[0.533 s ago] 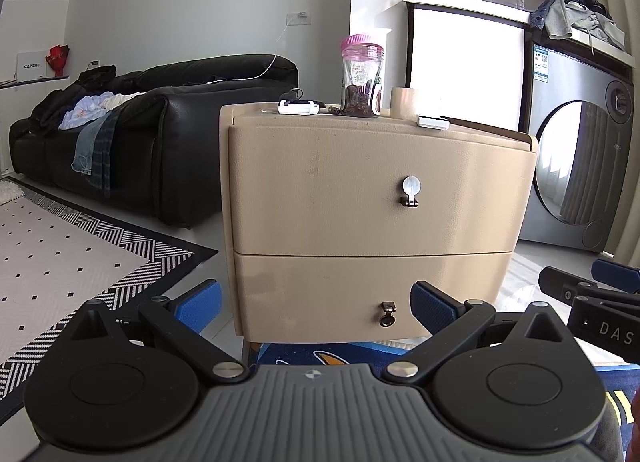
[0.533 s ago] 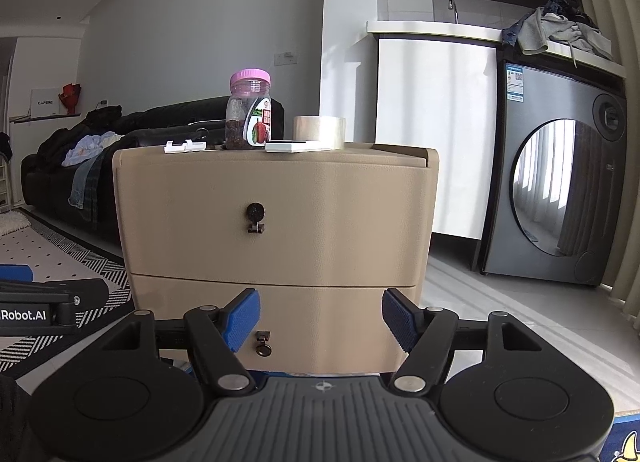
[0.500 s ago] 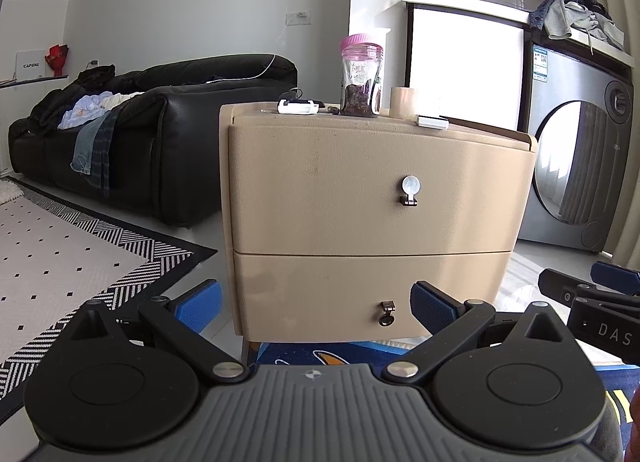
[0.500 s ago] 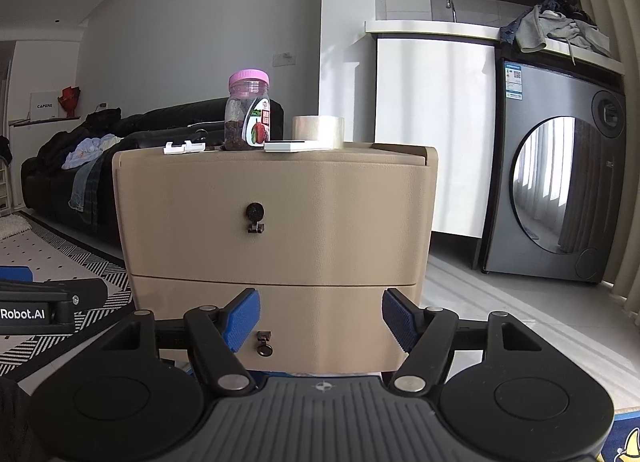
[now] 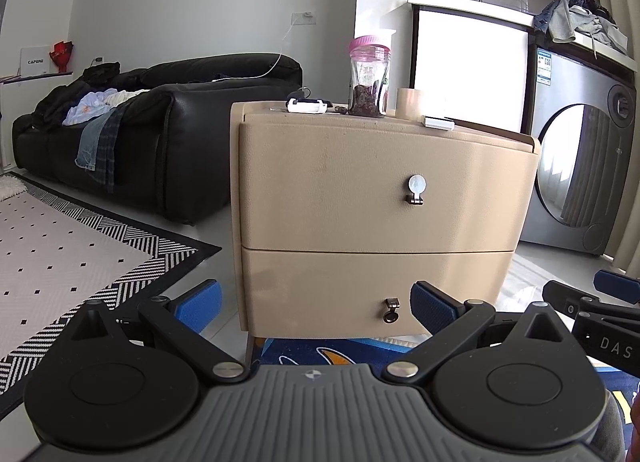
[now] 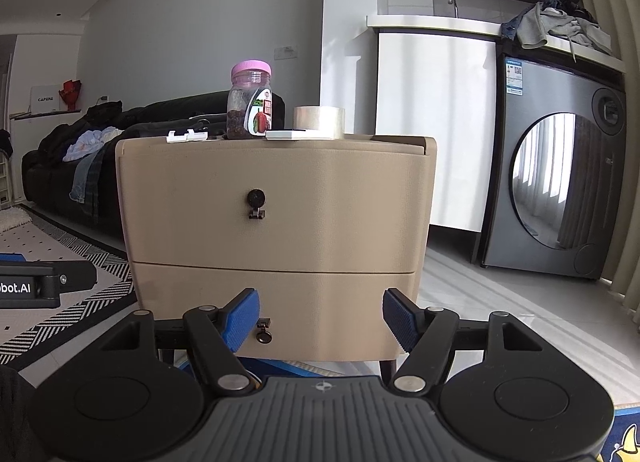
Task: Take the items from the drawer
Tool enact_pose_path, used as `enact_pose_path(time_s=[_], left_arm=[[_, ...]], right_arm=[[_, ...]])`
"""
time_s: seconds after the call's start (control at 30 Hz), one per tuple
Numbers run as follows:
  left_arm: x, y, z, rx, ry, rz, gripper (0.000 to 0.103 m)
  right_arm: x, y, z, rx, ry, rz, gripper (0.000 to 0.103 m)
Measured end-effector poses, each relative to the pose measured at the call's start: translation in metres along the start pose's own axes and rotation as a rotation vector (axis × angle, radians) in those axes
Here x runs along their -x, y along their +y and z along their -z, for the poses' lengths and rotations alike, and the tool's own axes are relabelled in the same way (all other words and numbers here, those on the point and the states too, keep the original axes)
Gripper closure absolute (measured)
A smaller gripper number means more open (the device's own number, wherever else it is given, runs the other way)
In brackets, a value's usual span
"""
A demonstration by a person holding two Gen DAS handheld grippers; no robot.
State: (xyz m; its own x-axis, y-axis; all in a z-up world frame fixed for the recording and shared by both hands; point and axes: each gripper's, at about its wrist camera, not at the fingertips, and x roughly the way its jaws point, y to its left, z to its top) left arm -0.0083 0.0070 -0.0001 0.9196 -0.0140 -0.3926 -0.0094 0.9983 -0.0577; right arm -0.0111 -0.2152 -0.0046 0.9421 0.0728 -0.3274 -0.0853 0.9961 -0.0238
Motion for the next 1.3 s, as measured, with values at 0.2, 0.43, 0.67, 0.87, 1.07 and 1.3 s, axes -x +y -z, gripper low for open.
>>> enact_pose_path(time_s=[0.2,0.43,0.67,0.87,1.07,1.3], left_arm=[[0.002,0.001,-0.001,0.005,-0.005,-0.001,0.0],[0.007,0.002,-0.001,0.003,-0.015,0.003,0.0],[0.012,0.005,0.0,0.0,-0.019,0.003,0.0],[0.019,0.006,0.003,-0.024,-0.047,0.024,0.0],[0.024,0.012,0.006,-0.04,-0.071,0.003,0.0],[0.02,0.019,0.011,0.008,-0.054,-0.003,0.0]], right_arm=[[0.0,0.0,0.003,0.001,0.006,0.0,0.031],[0.004,0.001,-0.002,0.006,-0.009,0.003,0.031],[0.008,0.0,0.002,-0.002,-0.002,0.007,0.031],[0.013,0.001,0.007,0.003,0.004,0.009,0.031],[0.01,-0.001,0.009,-0.011,0.008,0.019,0.031],[0.002,0.006,0.012,0.007,0.034,-0.005,0.031]])
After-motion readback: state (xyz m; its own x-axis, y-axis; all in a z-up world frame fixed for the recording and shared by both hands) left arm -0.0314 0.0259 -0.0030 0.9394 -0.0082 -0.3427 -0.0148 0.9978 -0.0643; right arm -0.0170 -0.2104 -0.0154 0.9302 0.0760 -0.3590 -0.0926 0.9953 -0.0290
